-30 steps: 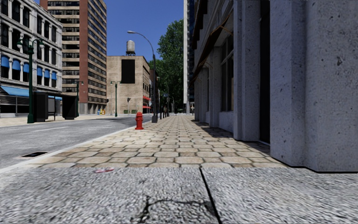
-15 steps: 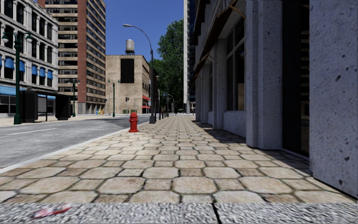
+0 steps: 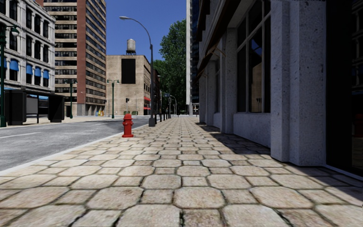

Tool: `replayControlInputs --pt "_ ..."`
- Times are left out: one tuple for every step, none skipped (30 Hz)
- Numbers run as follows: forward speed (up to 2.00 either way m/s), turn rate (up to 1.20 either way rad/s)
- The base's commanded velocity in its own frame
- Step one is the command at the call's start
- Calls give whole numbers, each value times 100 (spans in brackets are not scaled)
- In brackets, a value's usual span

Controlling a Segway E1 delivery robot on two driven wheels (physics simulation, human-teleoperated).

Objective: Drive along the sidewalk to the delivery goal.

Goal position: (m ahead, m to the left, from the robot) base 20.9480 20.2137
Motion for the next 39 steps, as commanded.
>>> replayControlInputs --pt "200 0" --pt "200 0" --pt "200 0" --pt "200 0" --pt "200 0" --pt "200 0" --pt "200 0" --pt "200 0" --pt "200 0" --pt "200 0" --pt "200 0" --pt "197 0" --pt "197 0" --pt "191 0" --pt "187 0" --pt "185 0" --pt "185 0" --pt "185 0" --pt "189 0" --pt "194 0" --pt "196 0" --pt "197 0" --pt "197 0" --pt "197 0" --pt "197 0" --pt "200 0" --pt "200 0" --pt "200 0" --pt "200 0" --pt "200 0" --pt "200 0" --pt "186 0" --pt "200 0" --pt "200 0" --pt "200 0" --pt "200 0" --pt "200 0" --pt "200 0" --pt "200 0"
